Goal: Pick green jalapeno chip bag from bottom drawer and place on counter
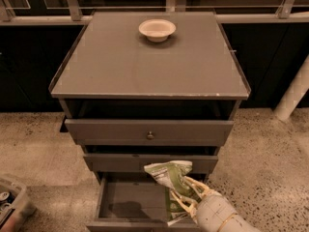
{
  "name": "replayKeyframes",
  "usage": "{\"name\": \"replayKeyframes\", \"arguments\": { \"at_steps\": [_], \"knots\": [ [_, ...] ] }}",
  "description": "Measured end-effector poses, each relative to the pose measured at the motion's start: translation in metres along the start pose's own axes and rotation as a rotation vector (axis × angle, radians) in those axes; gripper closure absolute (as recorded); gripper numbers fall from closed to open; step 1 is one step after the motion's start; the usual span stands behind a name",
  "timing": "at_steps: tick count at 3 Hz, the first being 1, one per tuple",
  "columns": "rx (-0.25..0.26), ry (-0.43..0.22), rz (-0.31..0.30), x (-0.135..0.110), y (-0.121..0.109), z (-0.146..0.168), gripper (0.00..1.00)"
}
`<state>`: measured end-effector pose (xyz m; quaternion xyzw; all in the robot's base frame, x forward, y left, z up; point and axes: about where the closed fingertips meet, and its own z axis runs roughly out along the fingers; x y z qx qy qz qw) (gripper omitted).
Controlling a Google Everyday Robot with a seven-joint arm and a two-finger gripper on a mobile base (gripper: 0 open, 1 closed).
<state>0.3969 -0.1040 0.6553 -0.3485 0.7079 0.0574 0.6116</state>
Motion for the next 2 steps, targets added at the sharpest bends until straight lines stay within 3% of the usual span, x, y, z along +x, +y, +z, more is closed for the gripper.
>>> {"name": "replayKeyframes", "arguments": {
  "at_steps": [1,2],
  "knots": [
    [-0.010,0.010,0.011,0.002,0.001,0.001,1.00],
    [0.023,0.011,-0.028,-0.020,-0.016,-0.001,1.00]
  ]
}}
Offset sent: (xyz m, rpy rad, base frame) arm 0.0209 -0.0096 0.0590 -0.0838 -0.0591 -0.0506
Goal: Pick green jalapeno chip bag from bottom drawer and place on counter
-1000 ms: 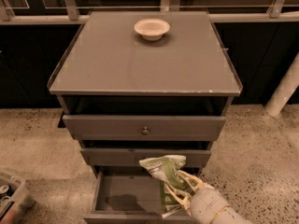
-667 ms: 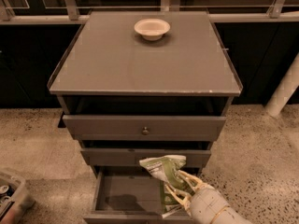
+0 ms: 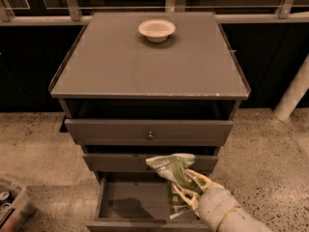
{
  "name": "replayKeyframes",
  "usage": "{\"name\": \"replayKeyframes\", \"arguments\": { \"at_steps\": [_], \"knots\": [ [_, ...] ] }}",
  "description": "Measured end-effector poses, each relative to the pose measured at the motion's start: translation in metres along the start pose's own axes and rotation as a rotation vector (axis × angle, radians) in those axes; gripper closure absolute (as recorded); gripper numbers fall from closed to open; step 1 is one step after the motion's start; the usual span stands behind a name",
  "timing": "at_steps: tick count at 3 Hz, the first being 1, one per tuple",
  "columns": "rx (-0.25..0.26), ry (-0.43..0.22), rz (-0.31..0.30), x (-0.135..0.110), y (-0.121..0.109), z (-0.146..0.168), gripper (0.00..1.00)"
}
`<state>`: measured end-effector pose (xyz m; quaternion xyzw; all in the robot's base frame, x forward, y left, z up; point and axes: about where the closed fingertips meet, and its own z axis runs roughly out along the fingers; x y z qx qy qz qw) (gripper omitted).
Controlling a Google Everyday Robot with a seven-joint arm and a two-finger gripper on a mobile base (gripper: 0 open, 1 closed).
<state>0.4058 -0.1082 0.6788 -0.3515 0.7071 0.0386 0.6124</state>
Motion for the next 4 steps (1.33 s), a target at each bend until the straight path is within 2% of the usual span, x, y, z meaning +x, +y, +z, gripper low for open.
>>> {"name": "replayKeyframes", "arguments": {
  "at_steps": [1,4],
  "knots": [
    [0.065,-0.039,-0.083,-0.037,-0.027,0.003,1.00],
    [0.261,-0.261,-0.299,-0.167,-0.095,-0.009,1.00]
  ]
}}
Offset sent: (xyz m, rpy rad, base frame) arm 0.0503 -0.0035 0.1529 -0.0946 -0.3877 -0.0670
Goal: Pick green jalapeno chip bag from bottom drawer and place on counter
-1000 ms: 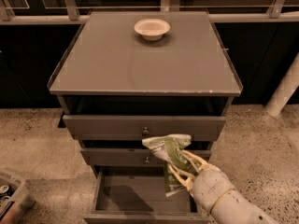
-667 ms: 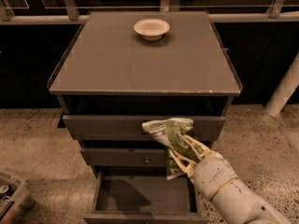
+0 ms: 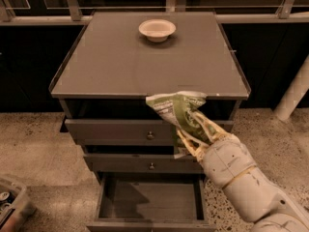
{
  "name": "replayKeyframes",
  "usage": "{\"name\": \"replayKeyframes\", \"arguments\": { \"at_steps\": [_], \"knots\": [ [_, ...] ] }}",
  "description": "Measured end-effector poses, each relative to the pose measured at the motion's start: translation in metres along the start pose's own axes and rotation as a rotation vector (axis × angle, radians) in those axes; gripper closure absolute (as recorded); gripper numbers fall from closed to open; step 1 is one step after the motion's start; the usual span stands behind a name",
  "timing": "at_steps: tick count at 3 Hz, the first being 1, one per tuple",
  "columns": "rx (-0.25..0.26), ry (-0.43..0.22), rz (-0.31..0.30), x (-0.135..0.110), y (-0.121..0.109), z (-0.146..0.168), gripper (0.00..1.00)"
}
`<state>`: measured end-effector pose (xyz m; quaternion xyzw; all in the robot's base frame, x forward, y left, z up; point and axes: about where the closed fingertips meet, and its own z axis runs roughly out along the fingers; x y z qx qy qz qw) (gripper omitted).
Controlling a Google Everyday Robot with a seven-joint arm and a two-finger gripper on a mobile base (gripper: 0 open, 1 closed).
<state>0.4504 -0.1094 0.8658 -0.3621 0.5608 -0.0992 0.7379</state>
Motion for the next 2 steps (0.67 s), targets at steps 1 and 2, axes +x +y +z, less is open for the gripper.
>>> {"name": "replayKeyframes", "arguments": {
  "at_steps": [1,2],
  "knots": [
    [0.052,-0.052,-0.057,-0.0349,-0.0255,0.0054,1.00],
    [0.052,-0.052,-0.057,-0.0349,-0.0255,0.0055,1.00]
  ]
}}
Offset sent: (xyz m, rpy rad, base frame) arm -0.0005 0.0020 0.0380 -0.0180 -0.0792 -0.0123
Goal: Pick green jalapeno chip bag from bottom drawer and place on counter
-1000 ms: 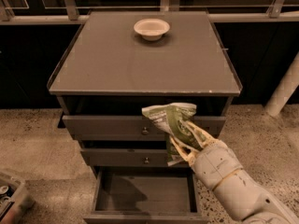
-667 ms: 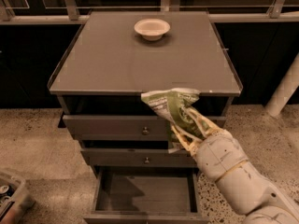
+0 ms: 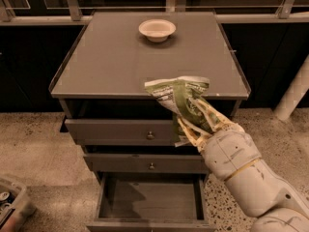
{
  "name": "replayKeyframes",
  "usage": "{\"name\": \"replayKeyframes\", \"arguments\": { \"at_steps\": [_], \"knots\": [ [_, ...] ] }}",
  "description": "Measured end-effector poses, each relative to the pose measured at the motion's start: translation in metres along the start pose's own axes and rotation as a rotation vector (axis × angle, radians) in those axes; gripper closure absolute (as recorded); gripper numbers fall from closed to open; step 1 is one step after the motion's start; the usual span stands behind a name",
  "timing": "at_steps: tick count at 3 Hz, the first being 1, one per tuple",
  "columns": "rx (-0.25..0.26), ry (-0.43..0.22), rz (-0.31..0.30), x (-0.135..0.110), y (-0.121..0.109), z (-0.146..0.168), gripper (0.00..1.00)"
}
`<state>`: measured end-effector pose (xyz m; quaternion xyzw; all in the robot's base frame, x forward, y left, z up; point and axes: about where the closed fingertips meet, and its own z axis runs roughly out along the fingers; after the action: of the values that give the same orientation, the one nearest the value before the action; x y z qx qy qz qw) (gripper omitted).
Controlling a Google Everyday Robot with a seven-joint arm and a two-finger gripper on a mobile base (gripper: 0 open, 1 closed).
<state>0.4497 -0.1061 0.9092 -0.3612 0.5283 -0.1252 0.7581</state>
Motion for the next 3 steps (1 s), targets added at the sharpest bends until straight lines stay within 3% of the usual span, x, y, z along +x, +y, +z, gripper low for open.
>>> {"name": "replayKeyframes", "arguments": {
  "at_steps": [1,2,3],
  "knots": [
    [-0.018,0.001,0.013,0.009,0.000,0.013,1.00],
    [-0.028,-0.028,0.013,0.016,-0.014,0.045,1.00],
    [-0.036,-0.100,-0.027,0.001,-0.040,0.095,1.00]
  ]
}}
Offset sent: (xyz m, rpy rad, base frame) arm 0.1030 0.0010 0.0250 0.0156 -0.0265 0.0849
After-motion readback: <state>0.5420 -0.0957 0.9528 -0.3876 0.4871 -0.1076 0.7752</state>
